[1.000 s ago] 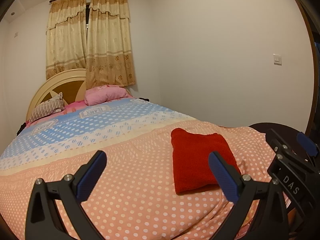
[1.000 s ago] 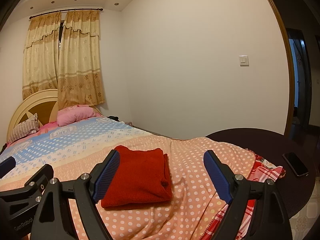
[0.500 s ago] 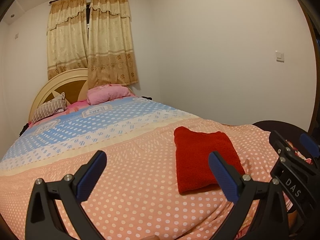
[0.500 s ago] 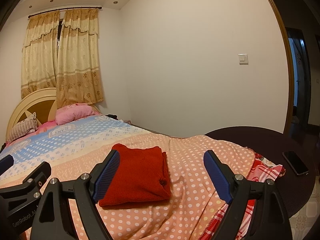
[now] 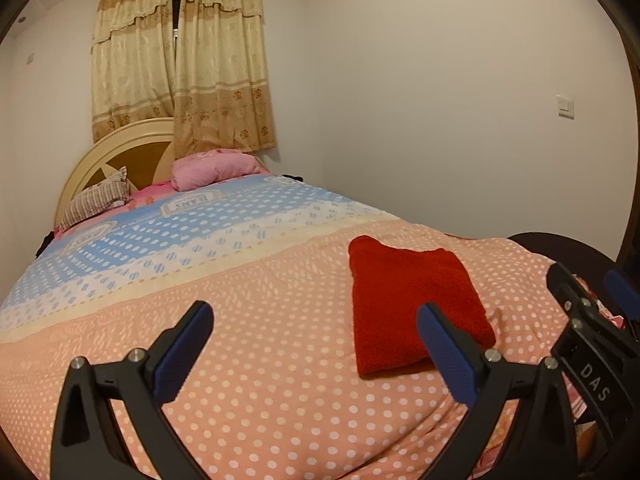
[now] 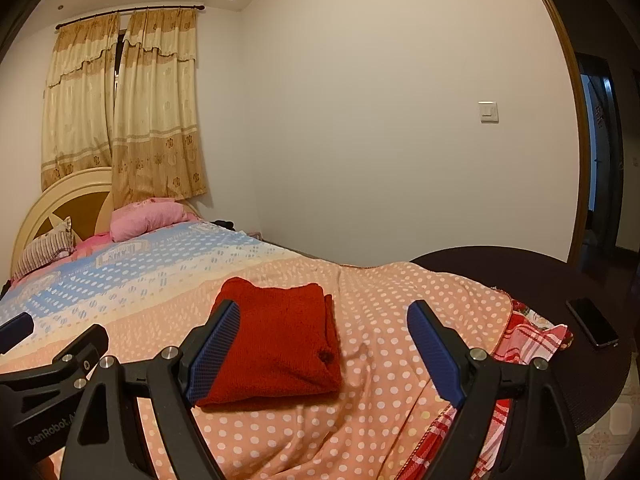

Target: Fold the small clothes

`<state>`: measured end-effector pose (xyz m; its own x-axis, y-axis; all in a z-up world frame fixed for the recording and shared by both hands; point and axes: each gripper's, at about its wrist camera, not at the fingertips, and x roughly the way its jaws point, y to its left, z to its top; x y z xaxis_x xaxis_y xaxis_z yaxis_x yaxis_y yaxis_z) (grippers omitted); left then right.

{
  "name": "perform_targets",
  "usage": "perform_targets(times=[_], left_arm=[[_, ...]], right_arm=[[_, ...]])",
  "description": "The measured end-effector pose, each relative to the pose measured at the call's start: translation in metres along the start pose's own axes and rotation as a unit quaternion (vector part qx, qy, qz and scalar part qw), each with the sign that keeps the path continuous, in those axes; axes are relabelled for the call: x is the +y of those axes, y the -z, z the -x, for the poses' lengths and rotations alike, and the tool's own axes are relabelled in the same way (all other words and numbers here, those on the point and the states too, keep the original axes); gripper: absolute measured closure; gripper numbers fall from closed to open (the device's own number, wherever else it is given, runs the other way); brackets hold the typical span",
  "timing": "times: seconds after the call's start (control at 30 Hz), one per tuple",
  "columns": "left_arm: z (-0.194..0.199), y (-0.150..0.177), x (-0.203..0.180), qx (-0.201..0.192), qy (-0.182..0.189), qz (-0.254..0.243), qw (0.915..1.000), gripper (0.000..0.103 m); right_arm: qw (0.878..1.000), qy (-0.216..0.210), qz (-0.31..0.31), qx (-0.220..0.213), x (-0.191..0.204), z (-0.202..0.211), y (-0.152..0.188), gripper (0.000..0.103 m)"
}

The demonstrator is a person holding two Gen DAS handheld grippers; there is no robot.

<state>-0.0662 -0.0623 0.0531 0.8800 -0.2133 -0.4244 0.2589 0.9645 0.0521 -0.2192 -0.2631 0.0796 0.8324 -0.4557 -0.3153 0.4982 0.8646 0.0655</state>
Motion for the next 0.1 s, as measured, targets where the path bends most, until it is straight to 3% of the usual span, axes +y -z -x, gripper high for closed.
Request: perform_targets(times=[0.1], left_arm=[[-0.0043,-0.0001,0.0044,0.01,0.002,0.008,0.9999,0.0]], right_arm=[[1.0,0.002,0.001,0.003,-0.0005,-0.0024,0.0011,0.017]])
